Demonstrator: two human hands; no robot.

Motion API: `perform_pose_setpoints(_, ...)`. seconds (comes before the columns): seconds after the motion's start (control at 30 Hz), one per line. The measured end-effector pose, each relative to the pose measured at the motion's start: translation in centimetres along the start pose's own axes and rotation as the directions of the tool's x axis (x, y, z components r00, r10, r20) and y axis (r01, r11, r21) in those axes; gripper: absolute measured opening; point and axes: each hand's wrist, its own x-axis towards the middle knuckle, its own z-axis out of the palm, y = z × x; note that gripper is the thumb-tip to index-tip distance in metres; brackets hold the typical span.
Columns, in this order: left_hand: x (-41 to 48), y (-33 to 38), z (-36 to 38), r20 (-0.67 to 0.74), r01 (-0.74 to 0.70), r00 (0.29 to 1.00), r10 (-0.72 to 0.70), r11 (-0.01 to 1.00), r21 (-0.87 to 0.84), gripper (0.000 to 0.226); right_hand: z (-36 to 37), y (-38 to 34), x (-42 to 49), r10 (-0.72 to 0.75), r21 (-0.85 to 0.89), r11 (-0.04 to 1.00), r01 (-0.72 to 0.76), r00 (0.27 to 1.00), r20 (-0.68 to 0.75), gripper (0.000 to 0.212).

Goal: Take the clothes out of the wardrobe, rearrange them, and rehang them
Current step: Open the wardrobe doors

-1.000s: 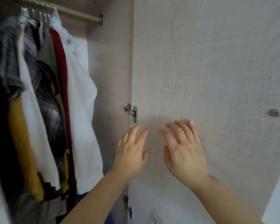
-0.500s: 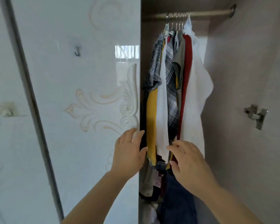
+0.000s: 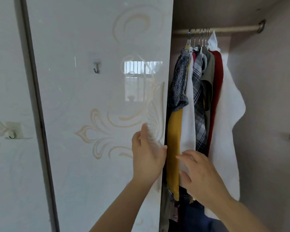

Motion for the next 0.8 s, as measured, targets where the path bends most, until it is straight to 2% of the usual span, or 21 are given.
perform_pose_setpoints(0.13,0.5,-0.7,0.0,0.006,0.036,0.999,-0.036,0.997,-0.064,0.076,0.2,0.1,1.1,0.014,0.075,0.997,-0.012,1.0,-0.026,0.041)
perform_pose_setpoints(0.33,-1.2,0.4,-2.0,-0.058,0.032,0.998,-0.035,0.998,-0.062,0.067,-0.9,-0.9,4.5,-0.003,0.235,0.971,0.041,0.987,-0.162,0.04)
perform_pose_setpoints(0.47,-3.3,1.8,-4.6,-0.101,0.069,0.992,-0.077,0.995,-0.077,0.062,-2.0,-2.8,6.6,-0.029,0.437,0.896,0.077,0.993,-0.115,0.046)
perform_pose_setpoints(0.57,-4.8,2.9,-6.6,-0.123,0.091,0.988,-0.095,0.995,-0.035,0.07,-2.2,-4.7,7.9,-0.139,0.592,0.786,0.178,0.984,-0.111,0.046)
perform_pose_setpoints(0.67,-6.3,4.3,-8.8,-0.147,0.121,0.982,-0.118,0.993,0.014,0.07,-1.9,-7.0,8.2,-0.25,0.742,0.617,0.264,0.959,-0.133,0.046)
perform_pose_setpoints(0.73,-7.3,4.9,-10.2,-0.163,0.133,0.979,-0.121,0.989,0.065,0.074,-1.8,-9.1,7.9,-0.311,0.832,0.485,0.27,0.942,-0.124,0.04)
perform_pose_setpoints(0.8,-8.2,5.3,-11.6,-0.185,0.135,0.976,-0.113,0.984,0.114,0.078,-1.4,-11.1,7.6,-0.377,0.867,0.404,0.292,0.917,-0.133,0.03)
